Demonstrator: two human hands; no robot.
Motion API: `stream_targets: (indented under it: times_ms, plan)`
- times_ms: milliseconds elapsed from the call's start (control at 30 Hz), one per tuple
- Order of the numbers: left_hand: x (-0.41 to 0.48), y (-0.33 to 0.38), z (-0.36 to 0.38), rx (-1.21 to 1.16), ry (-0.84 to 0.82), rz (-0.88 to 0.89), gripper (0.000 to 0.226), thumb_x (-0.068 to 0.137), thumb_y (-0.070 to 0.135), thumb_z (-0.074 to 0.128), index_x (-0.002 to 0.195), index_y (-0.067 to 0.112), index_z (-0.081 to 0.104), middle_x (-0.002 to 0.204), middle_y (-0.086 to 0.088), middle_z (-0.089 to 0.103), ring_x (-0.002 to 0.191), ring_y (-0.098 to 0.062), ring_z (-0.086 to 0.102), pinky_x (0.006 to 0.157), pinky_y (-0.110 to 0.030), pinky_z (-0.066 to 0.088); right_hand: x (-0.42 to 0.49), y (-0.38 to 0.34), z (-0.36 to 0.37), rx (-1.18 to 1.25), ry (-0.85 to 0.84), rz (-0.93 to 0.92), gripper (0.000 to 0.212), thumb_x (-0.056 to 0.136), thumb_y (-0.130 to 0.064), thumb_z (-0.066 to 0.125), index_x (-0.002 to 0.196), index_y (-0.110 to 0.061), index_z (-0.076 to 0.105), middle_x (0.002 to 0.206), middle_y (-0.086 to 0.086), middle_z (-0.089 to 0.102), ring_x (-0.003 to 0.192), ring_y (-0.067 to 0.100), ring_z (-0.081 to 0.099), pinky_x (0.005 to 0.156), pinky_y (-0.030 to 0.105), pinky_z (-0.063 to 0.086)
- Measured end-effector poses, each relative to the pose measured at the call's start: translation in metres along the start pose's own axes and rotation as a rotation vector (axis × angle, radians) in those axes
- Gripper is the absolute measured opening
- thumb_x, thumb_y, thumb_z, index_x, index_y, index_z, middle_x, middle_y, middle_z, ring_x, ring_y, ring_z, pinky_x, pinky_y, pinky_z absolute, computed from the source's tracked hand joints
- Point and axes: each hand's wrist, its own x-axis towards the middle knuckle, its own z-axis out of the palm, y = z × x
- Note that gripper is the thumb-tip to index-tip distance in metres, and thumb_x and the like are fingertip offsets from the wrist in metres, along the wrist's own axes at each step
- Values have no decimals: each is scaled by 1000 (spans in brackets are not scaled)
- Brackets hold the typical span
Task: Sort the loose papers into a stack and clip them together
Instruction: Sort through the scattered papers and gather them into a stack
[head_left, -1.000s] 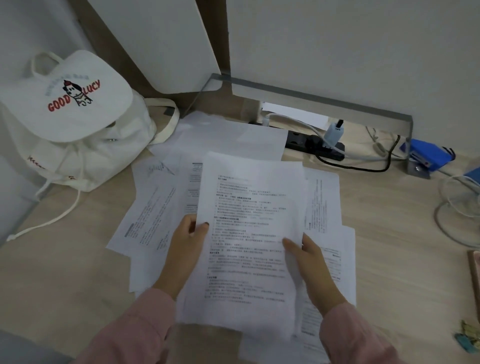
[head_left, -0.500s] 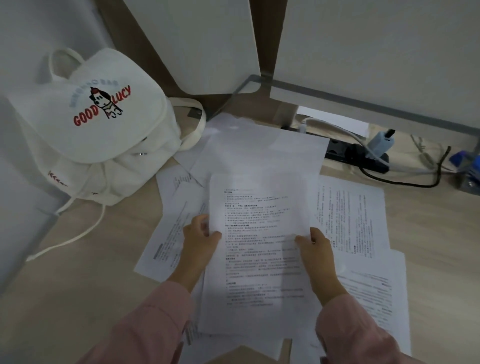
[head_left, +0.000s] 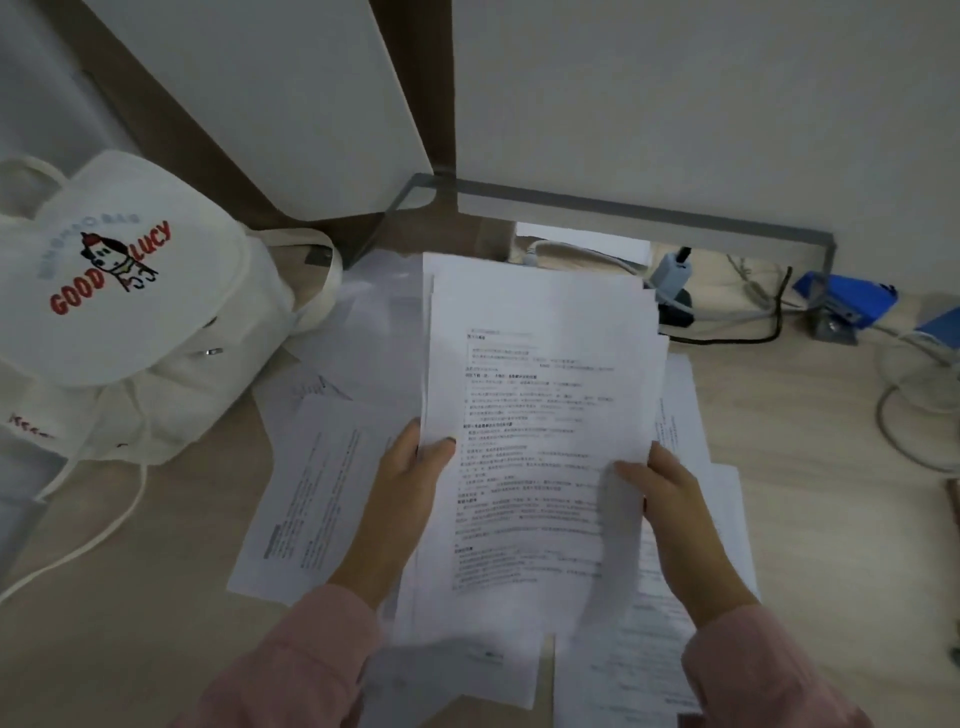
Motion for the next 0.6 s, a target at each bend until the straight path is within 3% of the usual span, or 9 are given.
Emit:
stream_targets:
  times_ms: [100, 233, 400, 500, 600]
  plan:
    - [-13, 26, 22, -19, 6, 197, 30, 91, 5, 49, 89, 31, 64, 79, 22, 71, 75, 5, 65, 63, -10, 50, -23, -27, -30, 142, 2, -189, 33, 89, -4, 47, 101, -27, 67, 99, -7, 73, 92, 12, 66, 75, 28, 51]
    - [-34, 38, 53, -92, -13, 384, 21, 88, 3, 52, 99, 19, 61, 86, 15, 69, 82, 3, 64, 68, -10, 49, -45, -35, -65, 238, 77, -356, 32, 87, -1, 46, 101, -21, 67, 108, 5, 68, 102, 20, 61, 86, 37, 49]
    - [-53, 8, 75, -37, -37, 310, 30, 79, 9, 54, 102, 28, 59, 92, 23, 70, 89, 6, 64, 74, -9, 49, -56, 2, -86, 248, 101, -245, 36, 87, 5, 44, 95, -22, 66, 96, -4, 68, 88, 6, 63, 65, 11, 51]
    - [-63, -4, 86, -5, -10, 264, 36, 85, -7, 54, 107, 21, 61, 89, 18, 72, 85, 11, 63, 70, -5, 48, -61, 14, -87, 244, 82, -206, 32, 89, 3, 44, 98, -19, 65, 93, -8, 70, 82, 0, 65, 61, 7, 49]
    - [-72, 0, 96, -36, 40, 305, 31, 86, -10, 49, 110, 8, 61, 91, 13, 68, 81, 8, 64, 70, -6, 49, -66, 10, -96, 283, 70, -283, 30, 88, 3, 46, 98, -16, 66, 84, -16, 72, 79, -5, 64, 64, 8, 49]
